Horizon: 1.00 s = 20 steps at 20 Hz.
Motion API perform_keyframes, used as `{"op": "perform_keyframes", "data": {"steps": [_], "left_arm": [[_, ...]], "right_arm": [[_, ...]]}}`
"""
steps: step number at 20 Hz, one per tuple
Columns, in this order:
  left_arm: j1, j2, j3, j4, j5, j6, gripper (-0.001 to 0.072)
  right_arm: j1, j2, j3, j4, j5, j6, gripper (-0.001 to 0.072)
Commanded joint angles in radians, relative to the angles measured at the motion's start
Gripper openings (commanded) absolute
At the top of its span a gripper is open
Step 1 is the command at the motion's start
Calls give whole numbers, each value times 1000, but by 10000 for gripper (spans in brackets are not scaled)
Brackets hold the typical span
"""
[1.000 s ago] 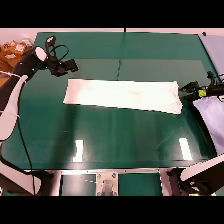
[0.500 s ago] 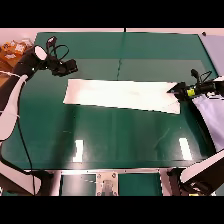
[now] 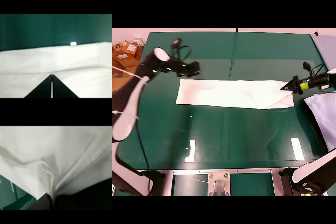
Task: Fold the shirts.
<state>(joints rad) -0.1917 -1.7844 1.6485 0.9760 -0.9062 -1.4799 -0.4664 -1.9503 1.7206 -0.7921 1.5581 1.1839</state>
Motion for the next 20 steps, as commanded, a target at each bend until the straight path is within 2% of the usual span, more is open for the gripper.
{"op": "perform_keyframes", "data": {"steps": [1,4,6,9,13,14,16,18,20], "left_arm": [[-175,-72,-1,-49,129,23,20],[-363,-161,-1,-89,359,23,20],[-446,-195,1,-145,488,23,20],[-516,-246,30,-220,535,23,20],[-530,-280,56,-288,528,22,20],[-522,-277,64,-289,506,23,20],[-480,-264,105,-266,368,29,20],[-399,-241,176,-220,113,108,20],[-291,-216,267,-166,-164,132,20]], "right_arm": [[30,62,106,6,124,76,19],[81,154,215,17,194,150,20],[114,204,271,87,213,196,20],[154,247,293,176,205,205,20],[180,236,288,172,205,211,20],[180,232,288,172,200,211,20],[180,230,284,172,169,211,20],[184,230,284,176,147,212,20],[204,229,284,191,137,222,20]]}}
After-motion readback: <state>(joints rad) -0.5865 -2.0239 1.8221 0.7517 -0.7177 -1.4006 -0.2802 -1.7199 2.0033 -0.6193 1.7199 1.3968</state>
